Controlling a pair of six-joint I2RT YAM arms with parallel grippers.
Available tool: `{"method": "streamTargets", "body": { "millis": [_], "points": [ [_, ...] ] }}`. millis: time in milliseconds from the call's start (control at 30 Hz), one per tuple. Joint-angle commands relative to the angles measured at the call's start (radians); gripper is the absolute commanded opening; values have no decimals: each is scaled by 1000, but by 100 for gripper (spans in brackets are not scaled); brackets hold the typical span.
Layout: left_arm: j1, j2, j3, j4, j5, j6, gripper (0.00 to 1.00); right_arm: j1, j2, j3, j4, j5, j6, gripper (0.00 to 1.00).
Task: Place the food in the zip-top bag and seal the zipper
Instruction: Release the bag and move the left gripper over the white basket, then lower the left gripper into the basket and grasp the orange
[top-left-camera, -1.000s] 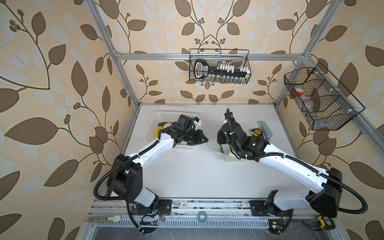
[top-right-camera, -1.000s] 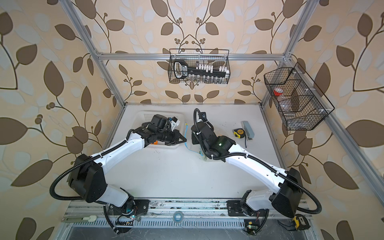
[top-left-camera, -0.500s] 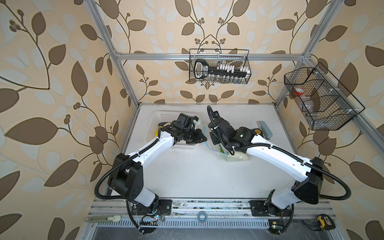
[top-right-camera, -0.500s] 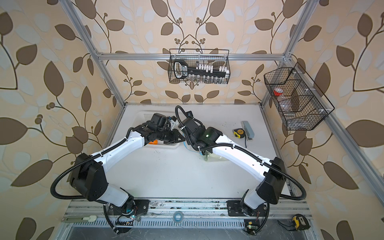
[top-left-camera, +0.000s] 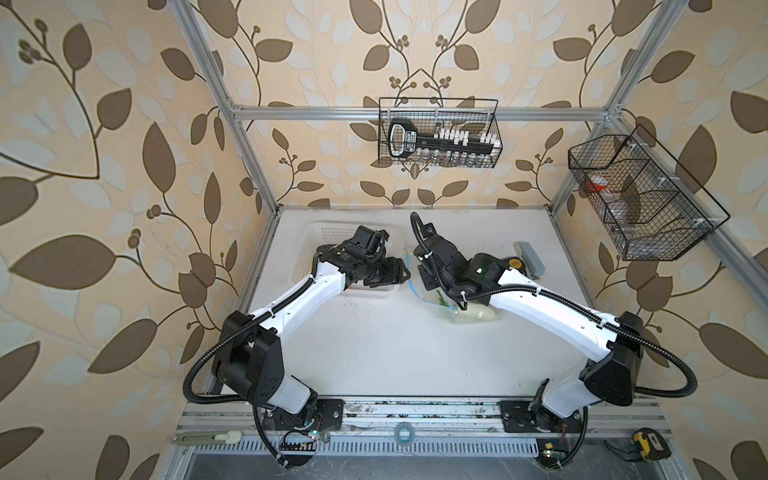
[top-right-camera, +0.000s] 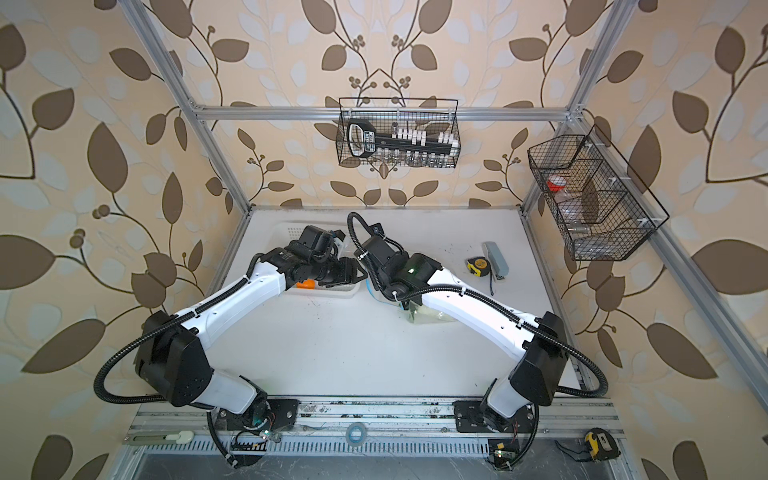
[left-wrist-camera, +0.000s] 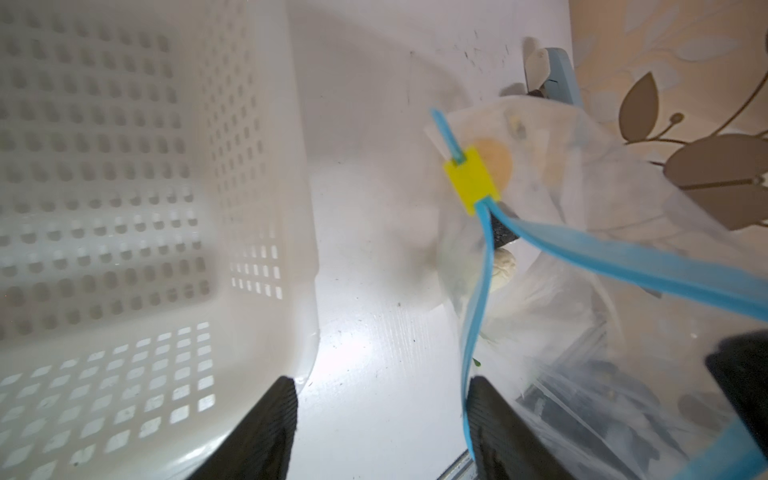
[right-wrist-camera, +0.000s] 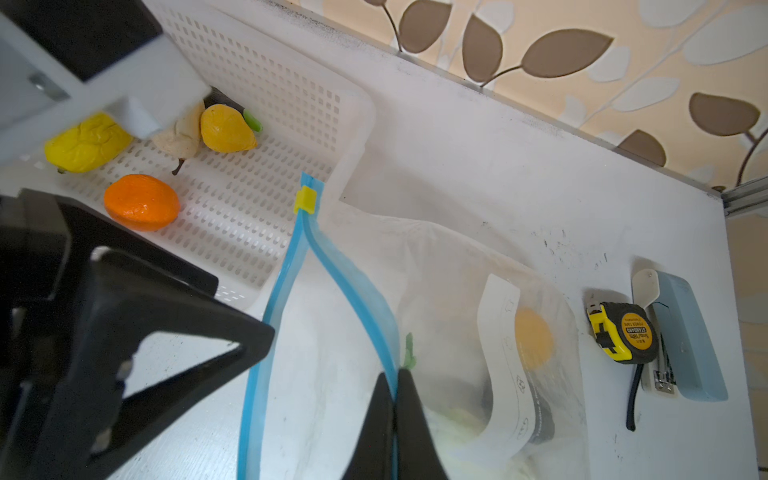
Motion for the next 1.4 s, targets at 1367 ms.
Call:
{"method": "streamTargets", "body": {
  "millis": [1367],
  "points": [
    [308, 365, 241, -381, -376, 23, 79, 11, 22, 22, 58, -22, -62, 0]
  ]
}}
